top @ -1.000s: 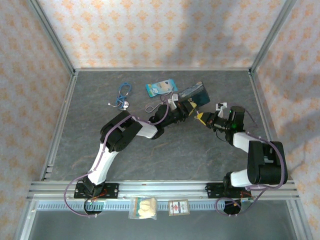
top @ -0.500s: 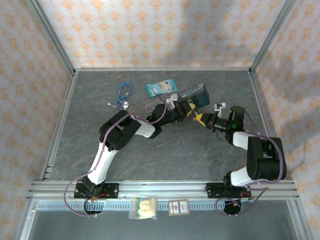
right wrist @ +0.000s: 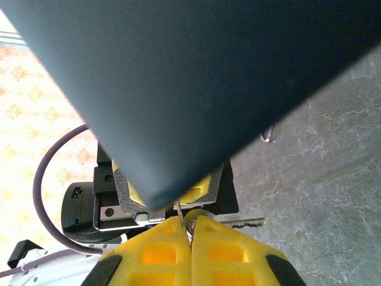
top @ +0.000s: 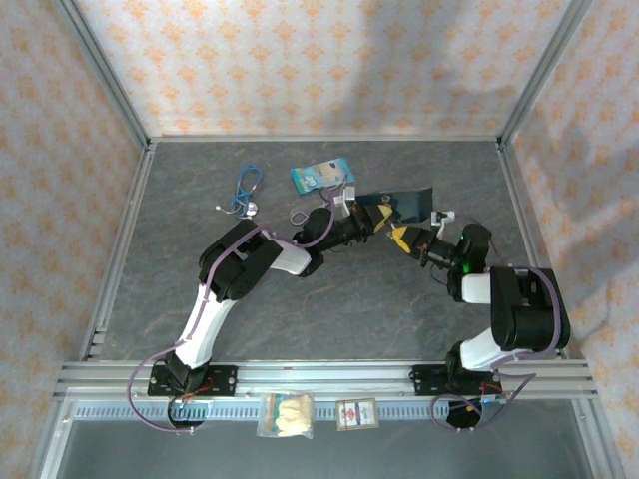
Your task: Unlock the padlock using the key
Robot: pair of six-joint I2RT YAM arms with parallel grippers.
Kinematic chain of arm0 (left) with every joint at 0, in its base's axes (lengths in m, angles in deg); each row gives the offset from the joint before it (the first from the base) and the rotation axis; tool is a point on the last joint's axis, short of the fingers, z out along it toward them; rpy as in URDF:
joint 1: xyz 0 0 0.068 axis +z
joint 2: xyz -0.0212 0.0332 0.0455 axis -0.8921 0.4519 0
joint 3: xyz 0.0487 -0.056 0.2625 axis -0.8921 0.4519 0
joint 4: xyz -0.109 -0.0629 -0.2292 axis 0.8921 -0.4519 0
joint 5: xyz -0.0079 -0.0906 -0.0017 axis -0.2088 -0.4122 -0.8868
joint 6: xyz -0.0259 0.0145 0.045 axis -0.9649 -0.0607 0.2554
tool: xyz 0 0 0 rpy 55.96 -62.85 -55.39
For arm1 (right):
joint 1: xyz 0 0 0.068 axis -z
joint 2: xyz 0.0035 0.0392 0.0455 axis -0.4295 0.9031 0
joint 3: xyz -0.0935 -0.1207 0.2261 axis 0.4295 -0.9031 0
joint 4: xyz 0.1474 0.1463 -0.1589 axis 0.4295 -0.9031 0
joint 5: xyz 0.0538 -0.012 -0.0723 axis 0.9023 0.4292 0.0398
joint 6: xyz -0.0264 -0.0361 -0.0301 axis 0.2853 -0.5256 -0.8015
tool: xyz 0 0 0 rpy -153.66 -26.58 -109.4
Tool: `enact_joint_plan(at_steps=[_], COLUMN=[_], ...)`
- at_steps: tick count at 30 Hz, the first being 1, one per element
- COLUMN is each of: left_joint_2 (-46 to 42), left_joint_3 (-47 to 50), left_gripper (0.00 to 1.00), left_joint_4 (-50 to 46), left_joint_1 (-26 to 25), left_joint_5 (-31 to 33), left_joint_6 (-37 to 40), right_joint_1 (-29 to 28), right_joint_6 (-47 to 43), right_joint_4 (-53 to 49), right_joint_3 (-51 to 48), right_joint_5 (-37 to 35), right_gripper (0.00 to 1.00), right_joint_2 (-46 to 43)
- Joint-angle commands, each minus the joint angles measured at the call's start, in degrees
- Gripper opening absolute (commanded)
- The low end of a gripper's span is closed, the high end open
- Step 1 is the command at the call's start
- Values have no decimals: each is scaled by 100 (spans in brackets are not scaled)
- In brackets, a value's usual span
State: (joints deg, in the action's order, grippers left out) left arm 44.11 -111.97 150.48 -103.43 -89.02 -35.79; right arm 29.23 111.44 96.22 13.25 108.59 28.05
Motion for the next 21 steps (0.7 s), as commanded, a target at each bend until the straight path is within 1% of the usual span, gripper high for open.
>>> enact_joint_plan(at_steps=[1, 7, 10, 12, 15, 21], left_joint_2=[57, 87, 134, 161, 163, 27], left_joint_3=[-21, 77, -16, -110, -110, 256], left_gripper=[0, 0, 0, 0, 0, 0], left_joint_4=[603, 806, 826, 783, 744, 775], left_joint_1=[-431, -578, -674, -734, -838, -928], left_joint_5=[-629, -408, -414, -484, -550, -679], left_joint_6=[-11, -205, -270, -288, -291, -232], right_joint_1=[-10, -10, -23, -42, -44, 13], right_joint_6=[668, 823, 729, 552, 224, -501], right_joint_4=[1610, 1760, 1660, 1381, 916, -128], right_joint_3=[-20, -195, -194, -92, 7, 411], right_joint_5=[-622, -1019, -961, -830, -846, -844], right_gripper=[0, 0, 0, 0, 0, 0], right_joint_2=[172, 116, 62, 81, 99, 39])
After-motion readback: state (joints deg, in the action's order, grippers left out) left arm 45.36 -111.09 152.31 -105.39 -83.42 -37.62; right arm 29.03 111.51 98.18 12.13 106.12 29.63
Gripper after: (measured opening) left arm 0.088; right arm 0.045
